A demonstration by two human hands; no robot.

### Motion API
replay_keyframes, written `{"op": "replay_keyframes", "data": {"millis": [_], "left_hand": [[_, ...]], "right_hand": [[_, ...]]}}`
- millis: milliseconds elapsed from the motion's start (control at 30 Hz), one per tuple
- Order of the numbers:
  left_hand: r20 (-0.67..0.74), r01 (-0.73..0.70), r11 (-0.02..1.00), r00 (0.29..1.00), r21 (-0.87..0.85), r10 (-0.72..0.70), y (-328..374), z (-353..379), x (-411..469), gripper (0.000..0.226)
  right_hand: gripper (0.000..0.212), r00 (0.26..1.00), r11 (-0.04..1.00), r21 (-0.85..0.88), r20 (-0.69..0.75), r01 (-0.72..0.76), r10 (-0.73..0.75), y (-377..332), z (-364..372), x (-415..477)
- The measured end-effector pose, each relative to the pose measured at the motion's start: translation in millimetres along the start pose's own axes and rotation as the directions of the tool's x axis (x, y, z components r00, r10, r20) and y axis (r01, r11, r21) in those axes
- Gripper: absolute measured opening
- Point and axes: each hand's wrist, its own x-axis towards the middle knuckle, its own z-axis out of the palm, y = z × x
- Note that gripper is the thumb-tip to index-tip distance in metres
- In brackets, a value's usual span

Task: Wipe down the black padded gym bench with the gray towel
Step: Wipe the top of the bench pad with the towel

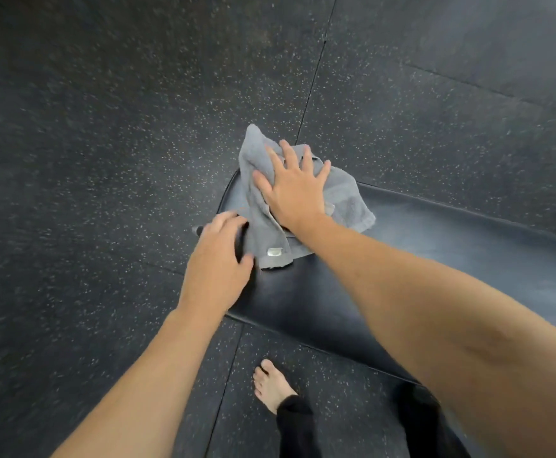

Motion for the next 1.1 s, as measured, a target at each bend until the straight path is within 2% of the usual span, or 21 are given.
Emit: {"op": "replay_keyframes", "data": {"millis": [67, 233, 300, 400, 467, 533, 600, 700, 767, 833, 900, 1000, 1100], "left_hand": [[-0.135, 0.056, 0.994, 0.988, -0.091, -0.068, -14.6, -11.7, -10.1, 0.033], [-0.233, 0.135, 0.975, 0.957, -0.177, -0.175, -38.6, -24.4, -27.6, 0.03], [-0.236, 0.145, 0.97, 0.953, -0.193, -0.189, -42.9, -29.1, -32.7, 0.03], [-0.198, 0.134, 0.974, 0.965, -0.184, -0.17, -46.2, -34.4, -38.0, 0.031], [-0.161, 0.136, 0.978, 0.974, -0.161, -0.162, -46.2, -35.9, -37.6, 0.033], [-0.133, 0.136, 0.98, 0.979, -0.149, -0.156, -40.7, -34.5, -34.0, 0.035], [-0.084, 0.115, 0.981, 0.988, -0.159, -0.129, -29.6, -29.0, -26.6, 0.037], [0.07, 0.1, 0.987, 0.993, -0.129, -0.092, -13.9, -13.6, -16.7, 0.044], [0.091, 0.113, 0.988, 0.99, -0.105, -0.104, -10.7, -4.8, -14.5, 0.043], [0.074, 0.111, 0.992, 0.992, -0.063, -0.107, -9.6, -1.3, -15.3, 0.04], [0.06, 0.112, 0.994, 0.992, -0.012, -0.111, -7.5, -0.9, -14.9, 0.035], [0.031, 0.133, 0.988, 0.99, 0.073, -0.136, 0.7, -1.1, -13.3, 0.029], [0.07, 0.151, 0.975, 0.984, 0.161, -0.163, 10.8, 2.8, -14.8, 0.047]], "right_hand": [[0.062, 0.999, 0.999, -0.016, 0.007, 0.039, -0.039, -14.2, 1.8, 0.5], [0.064, 0.966, 0.961, -0.095, 0.008, 0.259, -0.26, -57.0, 36.5, -66.7], [0.067, 0.952, 0.949, -0.083, -0.001, 0.305, -0.306, -64.5, 57.9, -120.4], [0.075, 0.949, 0.939, -0.143, 0.016, 0.313, -0.314, -39.9, 76.9, -182.4], [0.079, 0.948, 0.933, -0.173, 0.027, 0.317, -0.317, -11.9, 78.1, -203.7], [0.074, 0.951, 0.936, -0.169, 0.03, 0.308, -0.307, 10.8, 73.5, -213.7], [0.066, 0.965, 0.955, -0.14, 0.029, 0.262, -0.26, 27.0, 67.6, -215.4], [0.063, 0.996, 0.995, -0.047, -0.037, 0.085, -0.087, 36.0, 56.4, -195.1], [0.065, 0.994, 0.999, 0.028, -0.101, -0.034, 0.036, 27.1, 49.4, -159.8], [0.067, 0.986, 0.993, 0.078, -0.139, -0.087, 0.097, 11.9, 42.9, -114.1], [0.068, 0.984, 0.994, 0.085, -0.152, -0.075, 0.087, -0.8, 34.3, -73.8], [0.066, 0.994, 0.999, 0.033, -0.107, 0.024, -0.02, 2.1, 25.5, -52.5], [0.065, 0.989, 0.999, 0.005, -0.139, 0.05, -0.049, 42.2, 20.2, -67.2]]}}
